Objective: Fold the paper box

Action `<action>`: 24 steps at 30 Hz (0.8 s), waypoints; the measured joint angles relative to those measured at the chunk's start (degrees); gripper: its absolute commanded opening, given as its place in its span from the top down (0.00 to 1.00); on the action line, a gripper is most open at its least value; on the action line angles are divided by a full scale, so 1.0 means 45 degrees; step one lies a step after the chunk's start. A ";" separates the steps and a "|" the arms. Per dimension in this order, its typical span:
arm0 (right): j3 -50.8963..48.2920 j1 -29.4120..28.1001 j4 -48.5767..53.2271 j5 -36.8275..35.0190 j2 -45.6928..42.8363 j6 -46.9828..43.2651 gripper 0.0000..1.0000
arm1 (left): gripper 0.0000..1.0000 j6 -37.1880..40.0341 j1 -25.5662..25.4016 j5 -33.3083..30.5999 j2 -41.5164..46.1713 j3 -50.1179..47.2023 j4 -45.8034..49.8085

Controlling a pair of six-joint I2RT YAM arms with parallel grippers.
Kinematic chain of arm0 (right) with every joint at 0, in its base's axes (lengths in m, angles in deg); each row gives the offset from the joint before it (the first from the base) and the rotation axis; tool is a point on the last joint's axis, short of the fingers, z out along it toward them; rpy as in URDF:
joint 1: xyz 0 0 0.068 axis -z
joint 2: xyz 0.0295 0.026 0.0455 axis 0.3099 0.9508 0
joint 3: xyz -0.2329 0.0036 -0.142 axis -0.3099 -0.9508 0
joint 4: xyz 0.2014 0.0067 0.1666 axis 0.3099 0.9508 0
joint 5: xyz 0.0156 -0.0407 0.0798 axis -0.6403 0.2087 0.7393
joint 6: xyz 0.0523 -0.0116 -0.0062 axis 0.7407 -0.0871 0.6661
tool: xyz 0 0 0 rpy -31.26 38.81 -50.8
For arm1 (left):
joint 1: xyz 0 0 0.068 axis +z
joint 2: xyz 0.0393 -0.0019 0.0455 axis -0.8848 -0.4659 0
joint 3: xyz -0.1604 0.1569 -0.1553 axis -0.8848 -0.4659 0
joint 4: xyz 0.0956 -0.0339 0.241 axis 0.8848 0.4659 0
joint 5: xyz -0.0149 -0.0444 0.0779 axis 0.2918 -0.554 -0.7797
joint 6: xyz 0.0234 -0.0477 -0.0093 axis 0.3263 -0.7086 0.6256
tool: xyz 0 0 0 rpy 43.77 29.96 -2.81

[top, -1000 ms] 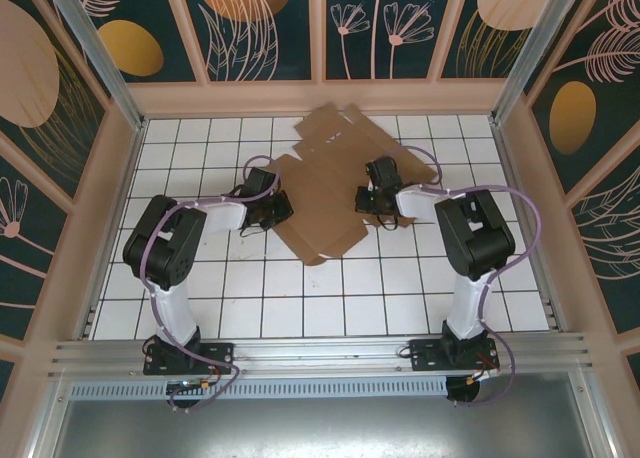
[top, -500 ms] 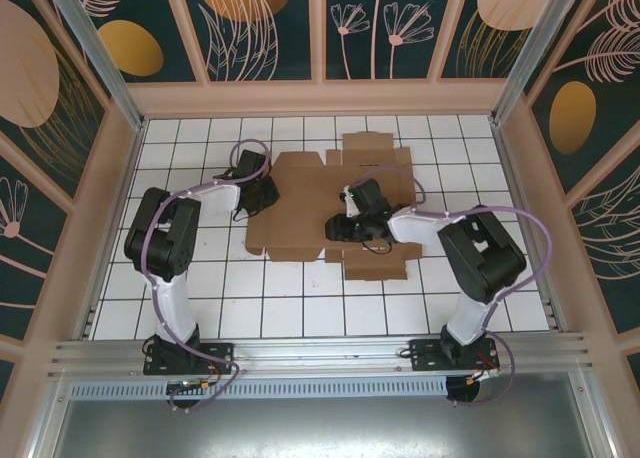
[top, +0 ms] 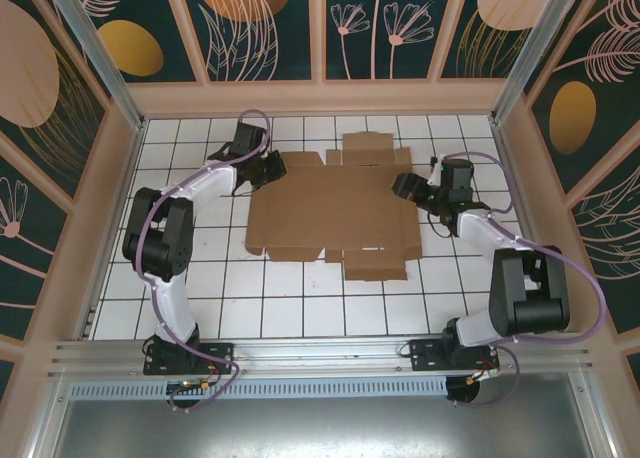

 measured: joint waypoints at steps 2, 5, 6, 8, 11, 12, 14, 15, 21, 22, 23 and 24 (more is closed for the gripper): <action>0.0029 0.0471 -0.0063 0.0092 0.0617 -0.0160 0.20 | 0.92 0.0049 0.0000 0.0214 -0.0583 -0.0155 -0.0015; 0.0175 0.0923 -0.0068 0.0486 0.1515 -0.0447 0.20 | 0.95 0.0068 0.0000 0.0457 -0.1200 -0.0359 -0.0010; 0.0214 0.1059 -0.0068 0.0753 0.1783 -0.0534 0.21 | 0.95 0.0087 0.0000 0.0486 -0.1302 -0.0408 -0.0015; 0.0311 0.1389 -0.0087 0.1481 0.2375 -0.0641 0.23 | 0.96 0.0097 0.0000 0.0563 -0.1389 -0.0505 -0.0024; 0.0379 0.1705 -0.0146 0.2390 0.3123 -0.0724 0.28 | 0.97 0.0097 0.0000 0.0675 -0.1394 -0.0515 -0.0219; 0.0427 0.1802 -0.0189 0.2662 0.3235 -0.0763 0.30 | 0.97 0.0097 0.0000 0.0709 -0.1394 -0.0525 -0.0262; 0.0593 0.1909 -0.0393 0.3507 0.3551 -0.0738 0.36 | 0.97 0.0097 0.0000 0.0767 -0.1409 -0.0534 -0.0321; 0.0661 0.1894 -0.0495 0.3813 0.3769 -0.0797 0.38 | 0.98 0.0097 0.0000 0.0797 -0.1428 -0.0534 -0.0350; 0.1001 0.1836 -0.0908 0.5450 0.4605 -0.0665 0.51 | 0.98 0.0102 0.0000 0.1044 -0.1579 -0.0534 -0.0559; 0.1078 0.1773 -0.0889 0.5566 0.4702 -0.0656 0.52 | 0.99 0.0102 0.0010 0.1078 -0.1603 -0.0534 -0.0593; 0.1151 0.1695 -0.0889 0.5678 0.4799 -0.0661 0.53 | 0.99 0.0102 0.0010 0.1117 -0.1622 -0.0534 -0.0622; 0.1200 0.1632 -0.0889 0.5765 0.4867 -0.0651 0.53 | 0.99 0.0102 0.0010 0.1137 -0.1632 -0.0534 -0.0631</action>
